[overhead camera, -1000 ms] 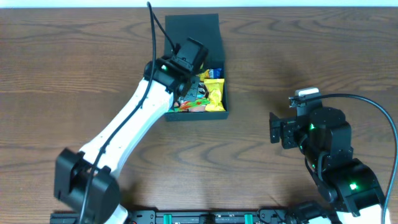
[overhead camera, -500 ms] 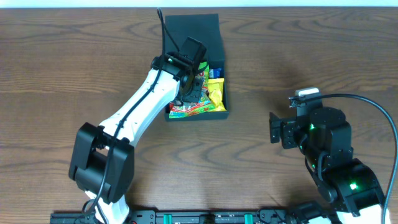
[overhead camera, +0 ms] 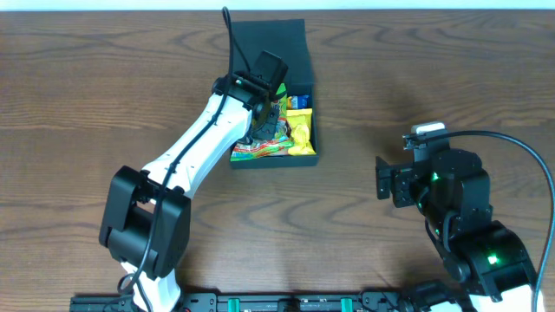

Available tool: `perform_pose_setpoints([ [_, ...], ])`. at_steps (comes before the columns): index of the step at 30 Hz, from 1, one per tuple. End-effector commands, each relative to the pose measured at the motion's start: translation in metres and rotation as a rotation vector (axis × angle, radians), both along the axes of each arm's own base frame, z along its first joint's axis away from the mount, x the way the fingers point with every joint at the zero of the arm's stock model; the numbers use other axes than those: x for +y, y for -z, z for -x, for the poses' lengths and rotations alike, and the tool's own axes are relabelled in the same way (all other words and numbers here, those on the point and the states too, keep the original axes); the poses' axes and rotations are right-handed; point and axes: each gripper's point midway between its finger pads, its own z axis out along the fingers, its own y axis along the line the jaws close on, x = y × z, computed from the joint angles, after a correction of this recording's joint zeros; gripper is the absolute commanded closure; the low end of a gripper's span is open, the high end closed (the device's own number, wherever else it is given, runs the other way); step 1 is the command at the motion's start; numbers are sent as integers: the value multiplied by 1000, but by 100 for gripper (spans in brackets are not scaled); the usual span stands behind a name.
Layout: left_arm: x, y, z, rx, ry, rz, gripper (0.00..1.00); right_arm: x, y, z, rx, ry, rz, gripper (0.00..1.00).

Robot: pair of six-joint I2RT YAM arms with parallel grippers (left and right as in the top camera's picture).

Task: Pack container
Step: 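Carry the Haribo bag into the black box with the left gripper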

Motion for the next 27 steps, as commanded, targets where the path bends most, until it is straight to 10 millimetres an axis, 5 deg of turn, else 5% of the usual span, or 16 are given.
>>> perform_pose_setpoints([
  [1,4,6,-11,-19,29,-40,70,-3,2,0,3,1,10,1],
  [8,2,6,-12,-24,38,-37,57,-3,2,0,3,1,10,1],
  [12,3,-18,-13,-77,34,-17,37,-3,2,0,3,1,10,1],
  [16,13,-49,-15,-158,-1,-27,34,-3,2,0,3,1,10,1],
  [17,14,-57,-13,-172,-19,-19,36,-3,2,0,3,1,10,1],
  [20,17,-74,-2,-181,-70,12,87,-3,2,0,3,1,10,1],
  [21,17,-77,3,-174,-86,26,94,-3,2,0,3,1,10,1],
  [27,8,-66,20,-107,-169,119,94,-3,2,0,3,1,10,1],
])
